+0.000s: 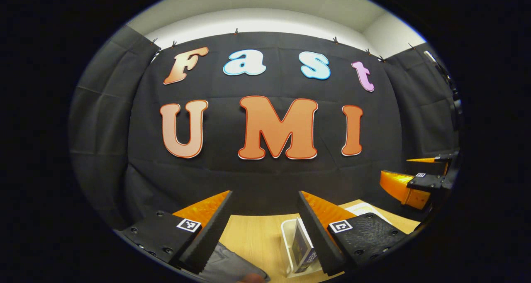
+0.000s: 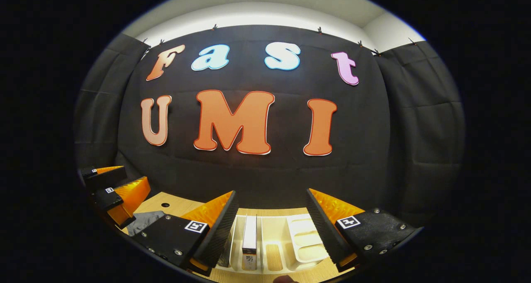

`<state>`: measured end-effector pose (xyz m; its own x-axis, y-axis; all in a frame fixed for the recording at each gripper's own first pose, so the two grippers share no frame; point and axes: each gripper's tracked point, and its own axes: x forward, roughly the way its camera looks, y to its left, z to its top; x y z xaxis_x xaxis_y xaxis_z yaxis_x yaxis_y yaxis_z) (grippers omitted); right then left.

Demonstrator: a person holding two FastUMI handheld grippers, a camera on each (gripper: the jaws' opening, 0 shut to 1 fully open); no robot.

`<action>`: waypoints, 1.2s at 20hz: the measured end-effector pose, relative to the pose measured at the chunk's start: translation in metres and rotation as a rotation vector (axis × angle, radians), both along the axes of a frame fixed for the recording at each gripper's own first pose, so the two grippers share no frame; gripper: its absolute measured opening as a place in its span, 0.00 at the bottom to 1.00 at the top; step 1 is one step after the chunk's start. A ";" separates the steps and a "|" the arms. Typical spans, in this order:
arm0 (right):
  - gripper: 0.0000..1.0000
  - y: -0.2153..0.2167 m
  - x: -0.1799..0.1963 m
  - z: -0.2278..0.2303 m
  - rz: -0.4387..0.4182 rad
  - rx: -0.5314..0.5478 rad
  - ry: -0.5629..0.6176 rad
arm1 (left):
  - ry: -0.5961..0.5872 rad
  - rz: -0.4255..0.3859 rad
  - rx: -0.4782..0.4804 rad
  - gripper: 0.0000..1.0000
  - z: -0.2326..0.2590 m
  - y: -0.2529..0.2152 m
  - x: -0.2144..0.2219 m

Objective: Open the schoolbag, grab two books from the bookshelf and put them into the schoolbag.

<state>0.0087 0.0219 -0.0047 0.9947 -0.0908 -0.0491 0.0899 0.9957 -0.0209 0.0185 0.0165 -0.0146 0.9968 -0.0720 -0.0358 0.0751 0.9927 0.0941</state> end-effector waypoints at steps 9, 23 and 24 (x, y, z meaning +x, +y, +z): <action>0.97 -0.008 0.006 -0.003 0.012 -0.030 0.000 | 0.082 0.017 0.249 0.97 -0.068 0.015 -0.013; 0.97 -0.039 0.022 -0.021 0.042 -0.089 0.004 | 0.333 0.029 0.702 0.97 -0.229 0.040 -0.062; 0.97 -0.040 0.023 -0.022 0.046 -0.088 0.007 | 0.352 0.027 0.731 0.97 -0.242 0.043 -0.068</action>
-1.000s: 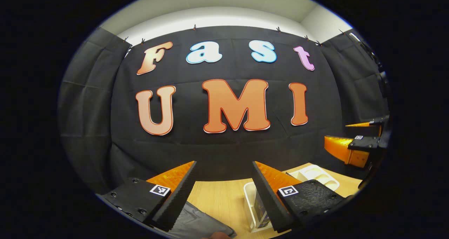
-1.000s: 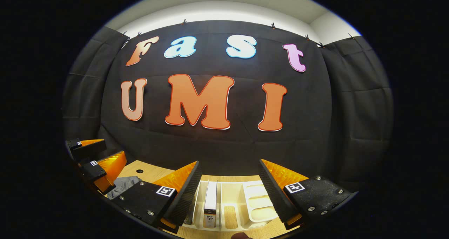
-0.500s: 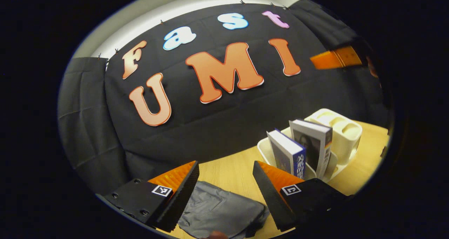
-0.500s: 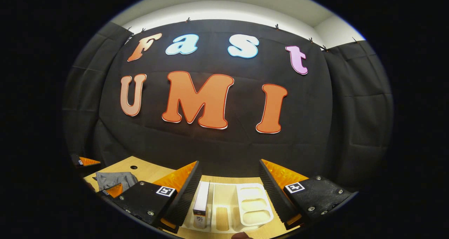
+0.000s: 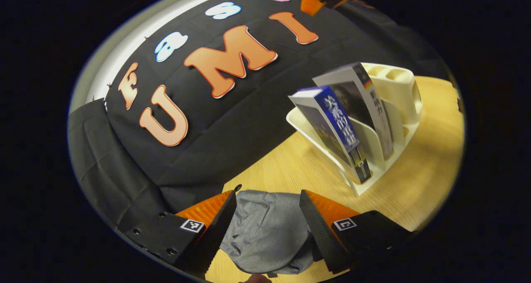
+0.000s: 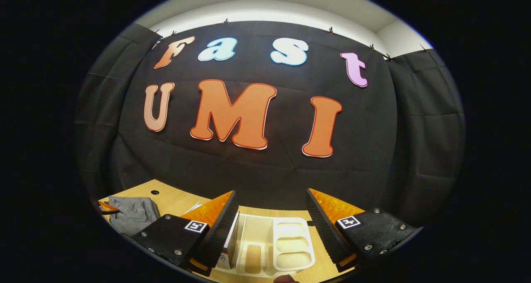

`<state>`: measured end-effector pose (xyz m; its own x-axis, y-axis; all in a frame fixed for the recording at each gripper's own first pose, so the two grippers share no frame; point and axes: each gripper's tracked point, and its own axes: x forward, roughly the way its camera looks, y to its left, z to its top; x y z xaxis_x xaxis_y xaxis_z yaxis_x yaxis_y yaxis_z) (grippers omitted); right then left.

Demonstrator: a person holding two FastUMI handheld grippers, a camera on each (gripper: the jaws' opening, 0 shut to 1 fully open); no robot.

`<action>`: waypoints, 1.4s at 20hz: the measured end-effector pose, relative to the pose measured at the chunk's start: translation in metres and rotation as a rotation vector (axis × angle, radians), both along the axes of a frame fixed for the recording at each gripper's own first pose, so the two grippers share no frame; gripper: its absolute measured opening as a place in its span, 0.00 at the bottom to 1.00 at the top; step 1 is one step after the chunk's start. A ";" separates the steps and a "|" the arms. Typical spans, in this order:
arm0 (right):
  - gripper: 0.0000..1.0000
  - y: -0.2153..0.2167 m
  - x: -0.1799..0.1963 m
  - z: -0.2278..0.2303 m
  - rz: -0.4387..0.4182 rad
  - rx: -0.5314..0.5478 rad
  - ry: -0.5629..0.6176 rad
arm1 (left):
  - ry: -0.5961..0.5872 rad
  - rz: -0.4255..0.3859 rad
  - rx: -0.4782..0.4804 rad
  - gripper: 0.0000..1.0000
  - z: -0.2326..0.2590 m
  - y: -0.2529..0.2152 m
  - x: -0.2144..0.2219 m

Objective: Open the schoolbag, grab two books from the bookshelf and put them into the schoolbag.

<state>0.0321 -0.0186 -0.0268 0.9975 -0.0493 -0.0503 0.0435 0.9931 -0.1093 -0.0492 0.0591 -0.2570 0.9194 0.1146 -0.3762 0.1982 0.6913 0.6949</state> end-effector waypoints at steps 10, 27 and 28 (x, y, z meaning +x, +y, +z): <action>0.97 -0.014 -0.002 -0.009 0.051 0.004 -0.005 | 0.135 0.009 0.285 0.96 -0.070 0.022 -0.023; 0.97 -0.052 -0.011 -0.013 0.015 0.037 -0.013 | 0.166 0.189 0.418 0.86 -0.084 0.067 0.013; 0.97 -0.051 -0.011 -0.013 0.018 0.039 -0.011 | 0.170 0.187 0.417 0.84 -0.085 0.069 0.015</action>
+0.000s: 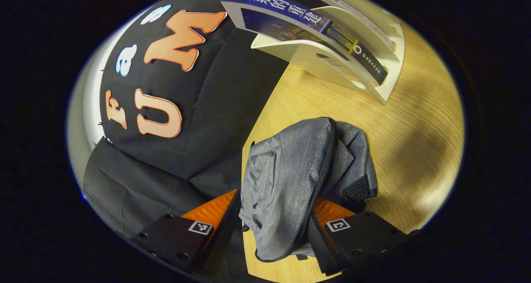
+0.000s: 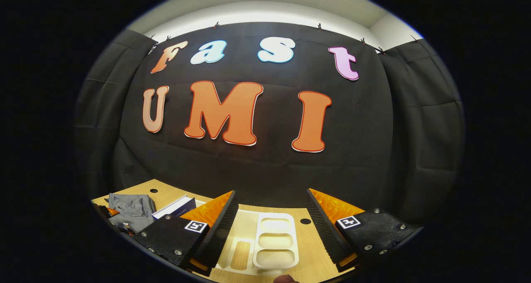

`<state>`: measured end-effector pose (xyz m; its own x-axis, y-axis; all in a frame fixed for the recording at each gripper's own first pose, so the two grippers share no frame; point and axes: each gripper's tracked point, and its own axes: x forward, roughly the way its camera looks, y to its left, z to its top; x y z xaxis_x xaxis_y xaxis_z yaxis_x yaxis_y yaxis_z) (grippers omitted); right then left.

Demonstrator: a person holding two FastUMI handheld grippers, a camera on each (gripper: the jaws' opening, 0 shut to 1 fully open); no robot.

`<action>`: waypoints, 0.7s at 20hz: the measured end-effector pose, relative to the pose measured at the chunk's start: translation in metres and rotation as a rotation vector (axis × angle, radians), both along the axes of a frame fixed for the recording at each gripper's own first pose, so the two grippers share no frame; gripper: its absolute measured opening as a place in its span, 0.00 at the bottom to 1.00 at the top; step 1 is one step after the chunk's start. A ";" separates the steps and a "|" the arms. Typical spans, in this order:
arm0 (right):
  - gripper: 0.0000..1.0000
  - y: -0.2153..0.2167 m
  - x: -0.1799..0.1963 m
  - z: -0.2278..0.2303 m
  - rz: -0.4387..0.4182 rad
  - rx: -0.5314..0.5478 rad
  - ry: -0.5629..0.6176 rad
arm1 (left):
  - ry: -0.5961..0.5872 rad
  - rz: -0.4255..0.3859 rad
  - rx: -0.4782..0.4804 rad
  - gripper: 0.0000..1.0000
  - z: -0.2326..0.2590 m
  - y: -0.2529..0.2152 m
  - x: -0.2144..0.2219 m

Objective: Open the schoolbag, grab two books from the bookshelf and put them into the schoolbag.

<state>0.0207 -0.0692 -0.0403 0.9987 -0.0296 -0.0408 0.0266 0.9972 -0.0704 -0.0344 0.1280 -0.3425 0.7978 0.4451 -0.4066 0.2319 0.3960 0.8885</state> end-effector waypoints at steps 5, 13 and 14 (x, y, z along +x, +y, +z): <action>0.97 0.003 -0.002 0.000 -0.018 -0.028 0.004 | 0.063 -0.019 -0.086 0.65 -0.004 0.002 0.006; 0.97 0.011 -0.001 -0.006 -0.184 -0.088 0.069 | 0.264 -0.113 -0.384 0.10 0.003 0.000 0.005; 0.97 0.018 0.001 -0.005 -0.192 -0.094 0.077 | 0.288 -0.113 -0.427 0.08 0.008 0.001 0.007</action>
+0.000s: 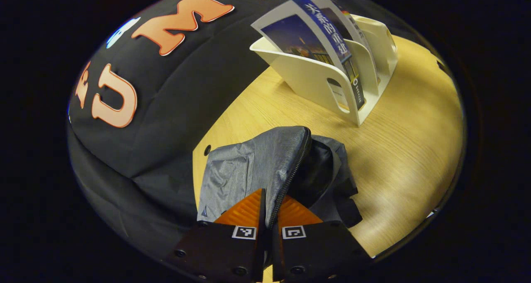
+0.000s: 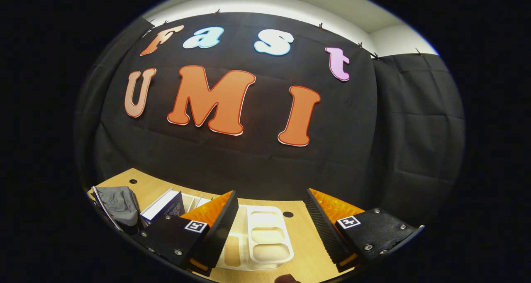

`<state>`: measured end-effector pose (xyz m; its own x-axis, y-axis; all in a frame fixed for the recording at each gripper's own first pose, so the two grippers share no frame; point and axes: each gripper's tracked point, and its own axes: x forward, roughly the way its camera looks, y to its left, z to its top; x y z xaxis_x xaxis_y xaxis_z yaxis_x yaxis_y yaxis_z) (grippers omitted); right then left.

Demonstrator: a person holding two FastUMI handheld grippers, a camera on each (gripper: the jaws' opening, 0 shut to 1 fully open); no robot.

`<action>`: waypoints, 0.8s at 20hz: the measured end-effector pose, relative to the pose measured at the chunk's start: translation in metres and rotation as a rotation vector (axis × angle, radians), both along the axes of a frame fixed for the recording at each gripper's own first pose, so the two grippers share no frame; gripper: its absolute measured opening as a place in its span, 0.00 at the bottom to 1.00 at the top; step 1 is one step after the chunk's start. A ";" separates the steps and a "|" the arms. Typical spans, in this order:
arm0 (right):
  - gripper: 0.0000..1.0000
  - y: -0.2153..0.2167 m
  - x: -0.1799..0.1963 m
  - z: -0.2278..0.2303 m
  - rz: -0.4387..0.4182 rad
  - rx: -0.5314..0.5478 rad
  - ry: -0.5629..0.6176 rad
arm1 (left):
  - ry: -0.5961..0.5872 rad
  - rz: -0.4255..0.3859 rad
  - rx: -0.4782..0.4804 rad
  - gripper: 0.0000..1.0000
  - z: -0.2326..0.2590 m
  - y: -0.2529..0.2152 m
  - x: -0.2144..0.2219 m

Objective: Open the schoolbag, grab two books from the bookshelf and put them into the schoolbag.

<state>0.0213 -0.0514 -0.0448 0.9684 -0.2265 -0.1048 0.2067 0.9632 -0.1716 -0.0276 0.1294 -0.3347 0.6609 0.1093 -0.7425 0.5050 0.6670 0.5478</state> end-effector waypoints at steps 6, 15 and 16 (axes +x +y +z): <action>0.97 0.046 0.011 0.012 -0.007 0.024 0.037 | 0.166 0.008 -0.233 0.07 0.019 0.014 0.015; 0.98 0.101 0.035 0.003 0.057 -0.013 0.259 | 0.394 -0.006 -0.478 0.05 0.066 0.034 0.041; 0.98 0.110 0.037 -0.004 0.073 -0.005 0.305 | 0.421 -0.004 -0.496 0.05 0.068 0.037 0.044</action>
<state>0.0581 0.0586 -0.0491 0.9063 -0.1585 -0.3918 0.0750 0.9726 -0.2200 0.0162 0.1661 -0.2667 0.3019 -0.3145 -0.9000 0.6120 0.7877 -0.0700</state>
